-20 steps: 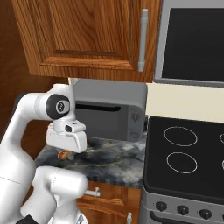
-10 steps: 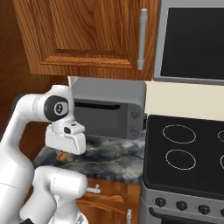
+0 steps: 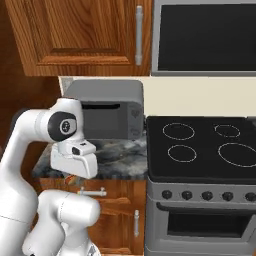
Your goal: Store the hot dog in the freezer for long-term storage. Close the freezer door after placing the cooked food.
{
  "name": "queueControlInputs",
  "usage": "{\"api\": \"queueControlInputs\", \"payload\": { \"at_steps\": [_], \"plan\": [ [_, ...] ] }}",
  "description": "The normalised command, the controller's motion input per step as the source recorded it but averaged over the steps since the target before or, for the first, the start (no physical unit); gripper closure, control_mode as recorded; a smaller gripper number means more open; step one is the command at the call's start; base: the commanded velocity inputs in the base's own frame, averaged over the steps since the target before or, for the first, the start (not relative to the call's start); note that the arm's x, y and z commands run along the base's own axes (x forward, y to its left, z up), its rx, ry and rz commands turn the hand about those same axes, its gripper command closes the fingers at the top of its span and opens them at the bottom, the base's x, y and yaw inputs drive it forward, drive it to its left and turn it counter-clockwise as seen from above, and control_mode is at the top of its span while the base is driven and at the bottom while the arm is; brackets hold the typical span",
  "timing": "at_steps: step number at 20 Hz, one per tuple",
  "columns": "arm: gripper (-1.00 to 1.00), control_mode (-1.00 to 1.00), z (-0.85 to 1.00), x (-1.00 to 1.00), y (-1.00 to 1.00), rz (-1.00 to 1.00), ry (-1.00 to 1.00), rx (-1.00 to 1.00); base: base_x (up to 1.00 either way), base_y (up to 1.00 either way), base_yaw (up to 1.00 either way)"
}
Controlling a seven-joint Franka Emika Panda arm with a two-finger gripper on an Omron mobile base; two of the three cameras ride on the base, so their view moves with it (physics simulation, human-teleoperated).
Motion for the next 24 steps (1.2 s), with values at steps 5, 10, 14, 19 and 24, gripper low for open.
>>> {"api": "queueControlInputs", "payload": {
  "at_steps": [5, 10, 14, 19, 24],
  "plan": [
    [1.0, 1.0, 0.0, 0.0, 0.0, 0.0, 0.0, 0.0, -0.33, -0.36, -0.43],
    [1.0, 1.0, 0.0, 0.0, 0.0, 0.0, 0.0, 0.0, -0.18, -0.54, -0.5],
    [1.0, 1.0, 0.0, 0.0, 0.0, 0.0, 0.0, 0.0, -0.23, -0.46, -0.57],
    [1.0, 1.0, 0.0, 0.0, 0.0, 0.0, 0.0, 0.0, -0.22, -0.38, -0.63],
    [1.0, 1.0, 0.0, 0.0, 0.0, 0.0, 0.0, 0.0, -0.16, -0.29, -0.72]
  ]
}}
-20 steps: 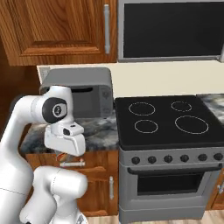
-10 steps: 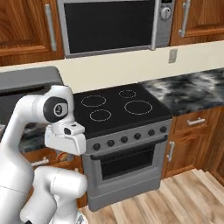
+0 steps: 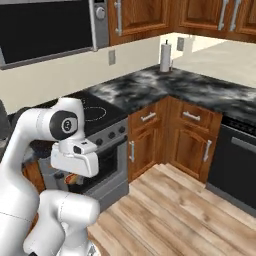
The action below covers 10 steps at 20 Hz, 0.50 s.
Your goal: Store the hot dog in the freezer for long-term storage. Close the freezer door after placing the cooked food.
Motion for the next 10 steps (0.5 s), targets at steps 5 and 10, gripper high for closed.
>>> {"api": "queueControlInputs", "payload": {
  "at_steps": [5, 10],
  "plan": [
    [1.0, 1.0, 0.0, 0.0, 0.0, 0.0, 0.0, 0.0, -0.12, -0.28, -0.74],
    [1.0, 1.0, 0.0, 0.0, 0.0, 0.0, 0.0, 0.0, -0.04, -0.3, -0.73]
  ]
}}
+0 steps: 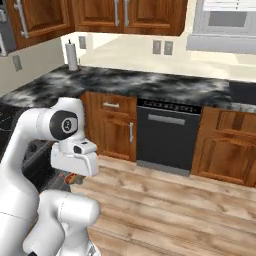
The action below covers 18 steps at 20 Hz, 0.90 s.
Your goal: Store the hot dog in the freezer for long-term storage. Close the freezer door after placing the cooked food.
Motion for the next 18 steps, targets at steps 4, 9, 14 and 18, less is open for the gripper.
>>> {"api": "queueControlInputs", "payload": {
  "at_steps": [4, 9, 14, 18],
  "plan": [
    [1.0, 1.0, 0.0, 0.0, 0.0, 0.0, 0.0, 0.0, 0.0, -0.29, -0.69],
    [1.0, 1.0, 0.0, 0.0, 0.0, 0.0, 0.0, 0.0, 0.0, -0.27, -0.64],
    [1.0, 1.0, 0.0, 0.0, 0.0, 0.0, 0.0, 0.0, 0.0, -0.33, -0.68],
    [1.0, 1.0, 0.0, 0.0, 0.0, 0.0, 0.0, 0.0, 0.0, -0.28, -0.67]
  ]
}}
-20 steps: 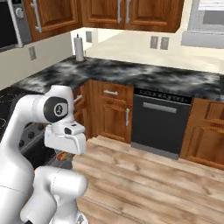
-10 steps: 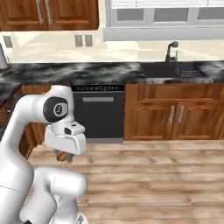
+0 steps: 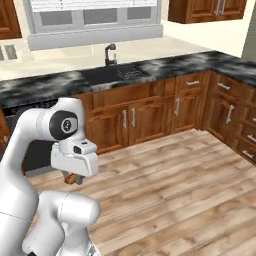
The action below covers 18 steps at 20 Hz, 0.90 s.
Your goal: Store the hot dog in the freezer for long-term storage. Close the freezer door after placing the cooked food.
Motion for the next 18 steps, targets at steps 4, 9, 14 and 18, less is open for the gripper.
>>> {"api": "queueControlInputs", "payload": {
  "at_steps": [4, 9, 14, 18],
  "plan": [
    [1.0, 1.0, 0.0, 0.0, 0.0, 0.0, 0.0, 0.0, 0.0, -0.28, -0.67],
    [1.0, 1.0, 0.0, 0.0, 0.0, 0.0, 0.0, 0.0, 0.02, -0.41, -0.72],
    [1.0, 1.0, 0.0, 0.0, 0.0, 0.0, 0.0, 0.0, 0.06, -0.46, -0.84],
    [1.0, 1.0, 0.0, 0.0, 0.0, 0.0, 0.0, 0.0, 0.15, -0.27, -0.84]
  ]
}}
